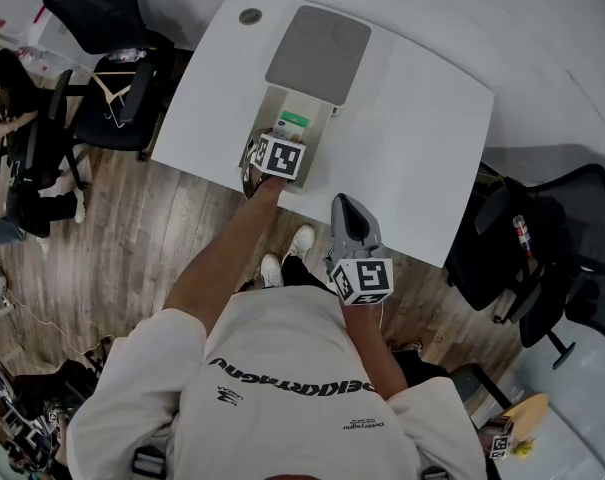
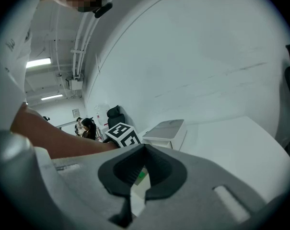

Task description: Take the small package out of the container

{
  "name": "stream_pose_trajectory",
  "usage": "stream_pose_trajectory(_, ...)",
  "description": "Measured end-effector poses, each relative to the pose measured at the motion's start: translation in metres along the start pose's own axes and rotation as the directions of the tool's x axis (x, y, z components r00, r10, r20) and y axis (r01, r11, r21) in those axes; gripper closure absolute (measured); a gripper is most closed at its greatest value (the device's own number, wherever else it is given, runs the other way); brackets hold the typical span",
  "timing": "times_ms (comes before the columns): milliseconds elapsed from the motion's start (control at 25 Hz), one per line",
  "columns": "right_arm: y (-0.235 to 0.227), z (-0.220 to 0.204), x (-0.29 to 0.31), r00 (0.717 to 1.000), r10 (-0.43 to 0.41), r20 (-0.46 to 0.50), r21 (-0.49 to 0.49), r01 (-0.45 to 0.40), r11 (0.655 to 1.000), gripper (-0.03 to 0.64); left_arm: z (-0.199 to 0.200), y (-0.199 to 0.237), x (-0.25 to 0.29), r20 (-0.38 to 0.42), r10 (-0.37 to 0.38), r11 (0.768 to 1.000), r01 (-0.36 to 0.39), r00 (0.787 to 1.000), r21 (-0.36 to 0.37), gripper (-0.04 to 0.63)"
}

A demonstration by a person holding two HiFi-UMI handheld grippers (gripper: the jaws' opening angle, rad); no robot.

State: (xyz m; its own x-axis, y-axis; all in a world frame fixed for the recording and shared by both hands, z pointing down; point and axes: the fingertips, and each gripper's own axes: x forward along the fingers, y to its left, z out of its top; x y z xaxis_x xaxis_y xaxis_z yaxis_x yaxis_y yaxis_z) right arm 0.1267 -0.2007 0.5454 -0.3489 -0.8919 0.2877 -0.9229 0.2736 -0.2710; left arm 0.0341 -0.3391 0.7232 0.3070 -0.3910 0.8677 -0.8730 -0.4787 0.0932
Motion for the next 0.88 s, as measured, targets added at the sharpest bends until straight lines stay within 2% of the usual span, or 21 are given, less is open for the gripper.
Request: stream_pose_trajectory(880,0.006,-0.001,0.001,1.0,-0.003,0.004,-0.006,0.003,1.0,0.618,0.004,-0.003,-0.01,0.053,-0.034,0.999,0.036,0.998,-0.037,0.268)
